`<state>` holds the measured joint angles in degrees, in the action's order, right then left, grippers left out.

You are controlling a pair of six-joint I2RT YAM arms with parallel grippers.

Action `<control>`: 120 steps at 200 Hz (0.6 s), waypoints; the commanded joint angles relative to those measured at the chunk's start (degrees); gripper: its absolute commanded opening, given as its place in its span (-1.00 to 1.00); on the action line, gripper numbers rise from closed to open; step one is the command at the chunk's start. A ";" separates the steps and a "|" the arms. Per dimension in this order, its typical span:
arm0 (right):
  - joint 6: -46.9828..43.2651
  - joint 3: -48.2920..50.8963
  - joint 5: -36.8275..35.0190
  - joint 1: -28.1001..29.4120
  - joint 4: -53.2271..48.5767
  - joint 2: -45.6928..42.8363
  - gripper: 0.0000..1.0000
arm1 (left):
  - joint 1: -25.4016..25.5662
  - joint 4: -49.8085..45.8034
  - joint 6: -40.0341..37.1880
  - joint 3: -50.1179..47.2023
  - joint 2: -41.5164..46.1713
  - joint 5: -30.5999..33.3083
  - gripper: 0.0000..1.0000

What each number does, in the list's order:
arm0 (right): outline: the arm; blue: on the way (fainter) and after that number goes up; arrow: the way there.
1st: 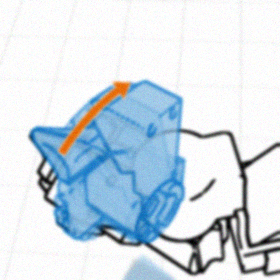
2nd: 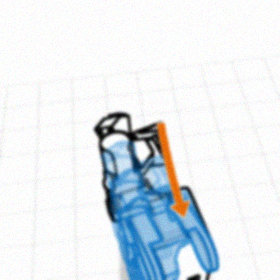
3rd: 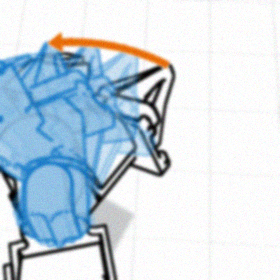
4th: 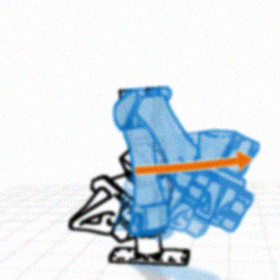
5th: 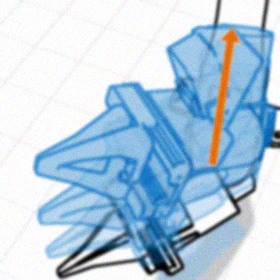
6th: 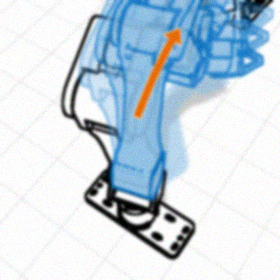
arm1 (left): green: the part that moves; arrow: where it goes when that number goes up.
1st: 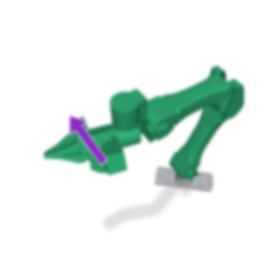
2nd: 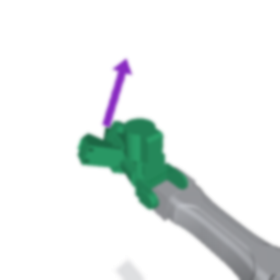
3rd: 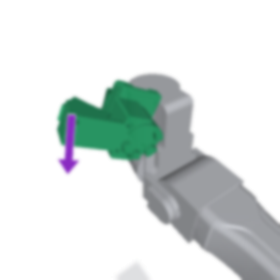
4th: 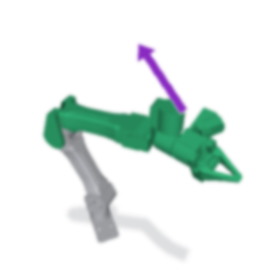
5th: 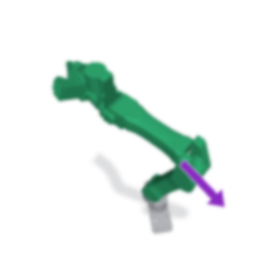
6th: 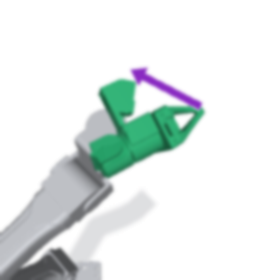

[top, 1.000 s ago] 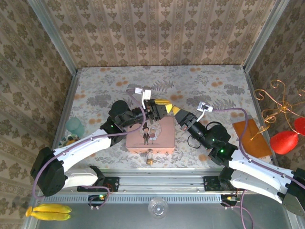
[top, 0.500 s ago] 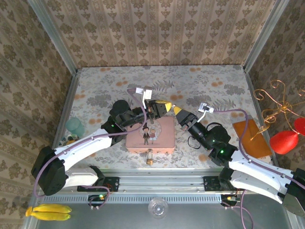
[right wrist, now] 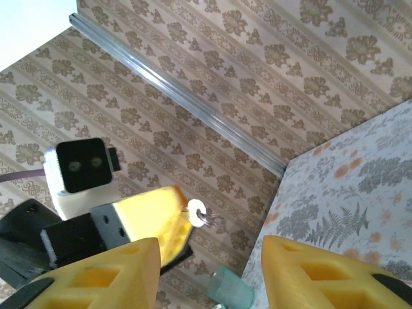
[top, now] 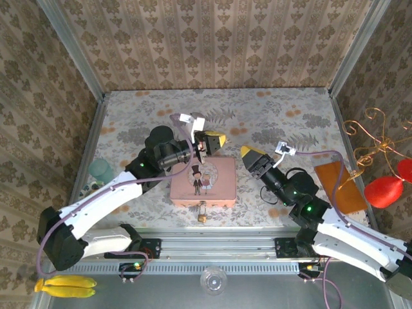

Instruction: Unlock the padlock with the key

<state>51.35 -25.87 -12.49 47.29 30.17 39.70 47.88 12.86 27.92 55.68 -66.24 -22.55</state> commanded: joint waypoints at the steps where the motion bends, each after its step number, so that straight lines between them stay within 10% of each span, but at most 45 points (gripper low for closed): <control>1: -2.29 -0.55 0.46 -0.77 -0.04 -0.34 -0.03 | 1.11 -13.56 -10.90 4.82 1.46 1.28 -1.00; 120: -8.02 -5.13 22.95 -2.36 5.31 7.22 -0.21 | 2.04 -19.02 -15.18 8.43 1.90 -5.13 -1.00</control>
<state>45.12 -28.58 4.25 45.45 32.16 46.04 49.54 -4.86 14.44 61.82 -65.49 -25.56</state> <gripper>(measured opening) 0.406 0.063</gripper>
